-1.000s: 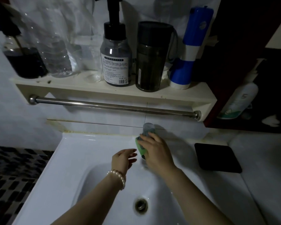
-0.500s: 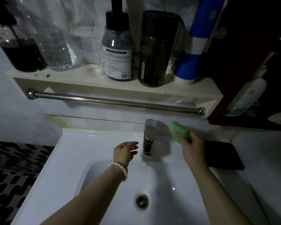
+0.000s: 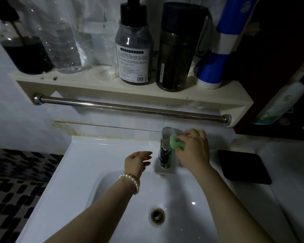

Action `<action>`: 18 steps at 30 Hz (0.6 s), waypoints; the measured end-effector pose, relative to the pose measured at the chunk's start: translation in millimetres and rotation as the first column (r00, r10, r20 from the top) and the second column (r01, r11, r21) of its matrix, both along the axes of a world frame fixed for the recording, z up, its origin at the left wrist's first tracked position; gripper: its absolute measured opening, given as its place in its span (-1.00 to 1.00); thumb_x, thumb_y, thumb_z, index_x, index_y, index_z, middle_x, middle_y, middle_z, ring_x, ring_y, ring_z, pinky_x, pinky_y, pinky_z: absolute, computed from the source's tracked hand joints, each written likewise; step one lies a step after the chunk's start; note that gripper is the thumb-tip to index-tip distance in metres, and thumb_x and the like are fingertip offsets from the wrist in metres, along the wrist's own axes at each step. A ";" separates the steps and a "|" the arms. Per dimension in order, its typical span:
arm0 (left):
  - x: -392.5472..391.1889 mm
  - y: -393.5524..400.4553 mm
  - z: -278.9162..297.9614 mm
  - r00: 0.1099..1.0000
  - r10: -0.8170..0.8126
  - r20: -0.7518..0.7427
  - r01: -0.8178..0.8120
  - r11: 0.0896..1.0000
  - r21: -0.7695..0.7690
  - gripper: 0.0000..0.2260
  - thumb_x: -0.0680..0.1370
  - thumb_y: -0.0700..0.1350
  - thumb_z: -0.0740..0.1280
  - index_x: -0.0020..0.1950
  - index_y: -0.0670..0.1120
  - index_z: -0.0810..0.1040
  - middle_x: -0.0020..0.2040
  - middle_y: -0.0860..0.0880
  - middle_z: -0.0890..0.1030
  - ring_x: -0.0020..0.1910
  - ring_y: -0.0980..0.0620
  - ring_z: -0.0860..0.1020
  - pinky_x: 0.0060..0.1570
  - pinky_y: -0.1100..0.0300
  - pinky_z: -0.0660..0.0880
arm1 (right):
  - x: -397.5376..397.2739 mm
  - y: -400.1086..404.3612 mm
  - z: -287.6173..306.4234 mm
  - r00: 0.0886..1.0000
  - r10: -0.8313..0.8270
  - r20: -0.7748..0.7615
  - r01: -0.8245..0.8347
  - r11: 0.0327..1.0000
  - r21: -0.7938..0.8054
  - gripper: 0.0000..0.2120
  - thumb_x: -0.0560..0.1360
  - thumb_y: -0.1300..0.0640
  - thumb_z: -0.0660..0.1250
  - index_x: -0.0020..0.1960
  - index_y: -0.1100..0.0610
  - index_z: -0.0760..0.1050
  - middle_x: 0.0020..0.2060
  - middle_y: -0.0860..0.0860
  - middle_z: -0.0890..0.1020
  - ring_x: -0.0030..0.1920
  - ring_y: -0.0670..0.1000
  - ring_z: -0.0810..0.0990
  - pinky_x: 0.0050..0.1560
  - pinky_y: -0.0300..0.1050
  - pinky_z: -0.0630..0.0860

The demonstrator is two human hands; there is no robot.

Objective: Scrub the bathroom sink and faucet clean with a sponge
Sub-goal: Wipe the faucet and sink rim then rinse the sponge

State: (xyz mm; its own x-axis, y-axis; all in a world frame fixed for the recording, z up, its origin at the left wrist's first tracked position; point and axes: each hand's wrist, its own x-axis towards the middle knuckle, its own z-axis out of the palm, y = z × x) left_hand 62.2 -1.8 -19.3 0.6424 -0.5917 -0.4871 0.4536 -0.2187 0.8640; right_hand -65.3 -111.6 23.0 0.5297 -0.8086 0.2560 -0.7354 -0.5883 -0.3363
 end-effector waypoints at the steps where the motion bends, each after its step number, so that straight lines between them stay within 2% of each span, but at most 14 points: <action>1: 0.0 0.2 -0.6 1.000 -0.004 0.005 0.004 1.000 0.002 -0.86 0.50 -0.20 0.31 -0.18 -0.08 0.65 -0.19 -0.02 0.66 -0.19 0.01 0.57 -0.13 0.15 0.44 | -9.5 8.3 -4.2 0.999 -0.010 -0.039 0.010 1.000 0.005 -0.75 0.36 0.10 0.41 0.03 0.06 0.65 0.03 0.06 0.54 0.08 0.12 0.36 0.10 -0.09 0.36; 3: 0.0 -0.7 -1.0 1.000 -0.017 0.025 0.017 1.000 -0.003 -0.85 0.51 -0.20 0.29 -0.18 -0.08 0.65 -0.18 -0.02 0.66 -0.18 0.02 0.57 -0.18 0.20 0.46 | -26.6 24.3 -16.1 0.991 -0.030 -0.133 0.038 0.997 0.060 -0.81 0.37 0.01 0.38 -0.08 0.07 0.65 -0.04 0.06 0.55 0.01 0.10 0.38 0.00 -0.12 0.34; 5: -1.5 -2.8 0.1 0.997 -0.037 0.061 0.038 0.999 -0.018 -0.85 0.52 -0.21 0.29 -0.18 -0.09 0.64 -0.18 0.00 0.65 -0.19 0.07 0.57 -0.30 0.31 0.46 | -41.4 32.2 -28.0 0.987 -0.102 -0.122 0.120 0.982 0.144 -0.82 0.39 0.01 0.37 -0.14 0.11 0.63 -0.12 0.11 0.57 -0.05 0.14 0.43 -0.10 -0.11 0.35; 7: -4.2 -7.3 2.5 0.994 -0.049 0.098 0.053 0.998 -0.032 -0.89 0.51 -0.18 0.32 -0.16 -0.11 0.63 -0.19 0.00 0.64 -0.22 0.09 0.56 -0.38 0.37 0.44 | -49.2 27.6 -32.5 0.973 -0.229 0.014 0.218 0.942 0.254 -0.79 0.39 0.06 0.41 -0.05 0.16 0.60 -0.14 0.17 0.60 -0.05 0.21 0.51 -0.13 -0.08 0.39; 10: -7.8 -15.3 8.3 0.986 -0.075 0.150 0.081 0.996 -0.039 -0.92 0.49 -0.12 0.38 -0.15 -0.10 0.62 -0.20 0.01 0.62 -0.22 0.08 0.54 -0.31 0.31 0.40 | -45.4 11.7 -31.9 0.876 -0.424 0.232 0.320 0.868 0.379 -0.72 0.35 0.13 0.49 -0.02 0.23 0.53 -0.12 0.20 0.63 -0.07 0.20 0.57 -0.16 -0.12 0.37; 12: -9.8 -20.6 11.9 0.980 -0.090 0.180 0.101 0.993 -0.054 -0.95 0.49 -0.14 0.38 -0.16 -0.08 0.61 -0.21 0.05 0.62 -0.21 0.10 0.54 -0.29 0.31 0.40 | -34.1 3.8 -31.6 0.825 -0.460 0.327 0.359 0.875 0.325 -0.73 0.34 0.19 0.50 -0.03 0.27 0.55 -0.12 0.23 0.61 -0.04 0.23 0.55 -0.16 -0.12 0.32; 14: -14.9 -24.5 13.0 0.973 -0.094 0.212 0.107 0.993 -0.049 -0.93 0.50 -0.18 0.34 -0.10 -0.08 0.62 -0.21 0.08 0.61 -0.19 0.14 0.53 -0.27 0.31 0.40 | -18.1 0.5 -33.1 0.816 -0.460 0.351 0.382 0.883 0.272 -0.73 0.37 0.24 0.46 0.04 0.30 0.58 -0.06 0.26 0.59 0.05 0.24 0.50 -0.07 -0.10 0.31; 18: -20.3 -24.0 6.9 0.981 -0.041 0.191 0.051 0.997 -0.050 -0.92 0.50 -0.17 0.34 -0.05 -0.10 0.62 -0.19 0.08 0.60 -0.17 0.13 0.52 -0.22 0.33 0.40 | 17.6 7.5 -40.8 0.897 -0.390 0.207 0.339 0.910 0.240 -0.78 0.44 0.25 0.32 0.06 0.27 0.58 0.09 0.21 0.52 0.20 0.19 0.37 0.15 -0.15 0.22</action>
State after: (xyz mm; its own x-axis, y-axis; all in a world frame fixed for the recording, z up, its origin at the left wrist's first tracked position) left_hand 41.9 -25.7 -12.4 0.6916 -0.6451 -0.3250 0.2704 -0.1861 0.9446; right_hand -47.8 -104.0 -17.8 0.1287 -0.9789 0.1585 -0.7649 -0.1997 -0.6124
